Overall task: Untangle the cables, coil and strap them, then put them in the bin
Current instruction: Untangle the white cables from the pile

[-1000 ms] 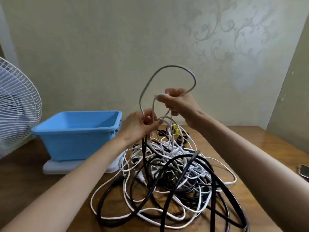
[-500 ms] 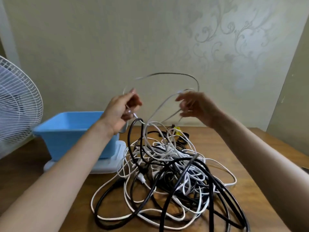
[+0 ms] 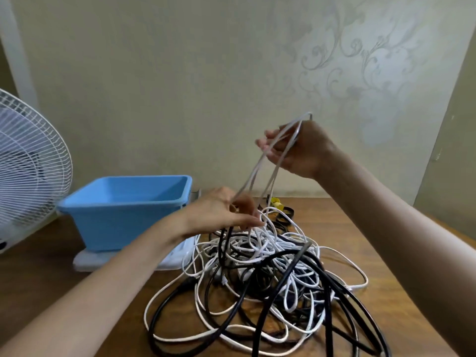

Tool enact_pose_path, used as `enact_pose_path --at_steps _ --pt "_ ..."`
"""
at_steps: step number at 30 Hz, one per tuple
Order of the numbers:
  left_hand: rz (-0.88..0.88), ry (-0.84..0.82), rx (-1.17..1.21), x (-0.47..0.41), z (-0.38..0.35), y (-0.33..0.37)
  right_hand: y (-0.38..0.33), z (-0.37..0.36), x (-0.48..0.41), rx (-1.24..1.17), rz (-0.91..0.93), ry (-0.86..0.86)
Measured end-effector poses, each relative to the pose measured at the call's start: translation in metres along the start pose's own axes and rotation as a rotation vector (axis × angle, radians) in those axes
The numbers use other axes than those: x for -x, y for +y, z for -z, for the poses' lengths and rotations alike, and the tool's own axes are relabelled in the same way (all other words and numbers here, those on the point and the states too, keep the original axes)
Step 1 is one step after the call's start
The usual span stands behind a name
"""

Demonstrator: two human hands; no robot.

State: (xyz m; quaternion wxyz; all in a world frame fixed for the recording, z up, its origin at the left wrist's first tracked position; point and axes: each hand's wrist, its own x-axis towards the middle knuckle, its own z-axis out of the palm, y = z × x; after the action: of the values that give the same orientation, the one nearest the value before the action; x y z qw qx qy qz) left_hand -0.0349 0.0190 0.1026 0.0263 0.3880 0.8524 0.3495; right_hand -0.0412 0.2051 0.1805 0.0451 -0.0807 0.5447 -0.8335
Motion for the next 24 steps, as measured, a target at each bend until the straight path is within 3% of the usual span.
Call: enact_pose_path --at_steps 2,4,7,9,12,16,18,20,22,24 --pt "-0.032 0.009 -0.089 -0.003 0.000 -0.001 0.002 0.001 -0.003 -0.153 0.012 -0.050" --pt "-0.060 0.147 0.134 -0.005 0.008 0.002 0.010 0.012 -0.007 -0.098 0.100 -0.045" --pt "-0.121 0.480 0.580 -0.012 0.029 0.009 0.026 0.027 -0.003 0.396 0.188 -0.187" --pt "-0.169 0.583 0.753 -0.019 0.043 0.017 0.037 0.029 0.001 0.676 0.155 -0.364" --pt "-0.227 0.545 0.906 -0.029 0.053 0.030 0.049 0.023 0.001 0.979 0.240 -0.375" --pt "-0.262 0.494 1.203 -0.033 0.062 0.017 0.045 0.027 0.000 1.126 0.295 -0.295" --pt "-0.203 0.512 1.169 -0.030 0.066 0.002 0.037 0.032 0.000 0.960 0.376 -0.172" --pt "-0.072 0.558 0.845 -0.026 0.064 -0.014 0.021 0.034 -0.002 0.569 0.440 -0.047" --pt "0.045 0.494 0.506 -0.024 0.056 -0.026 0.004 0.032 -0.002 0.241 0.430 -0.074" --pt "0.128 0.377 0.273 -0.021 0.048 -0.029 -0.005 0.028 -0.002 0.062 0.389 -0.169"
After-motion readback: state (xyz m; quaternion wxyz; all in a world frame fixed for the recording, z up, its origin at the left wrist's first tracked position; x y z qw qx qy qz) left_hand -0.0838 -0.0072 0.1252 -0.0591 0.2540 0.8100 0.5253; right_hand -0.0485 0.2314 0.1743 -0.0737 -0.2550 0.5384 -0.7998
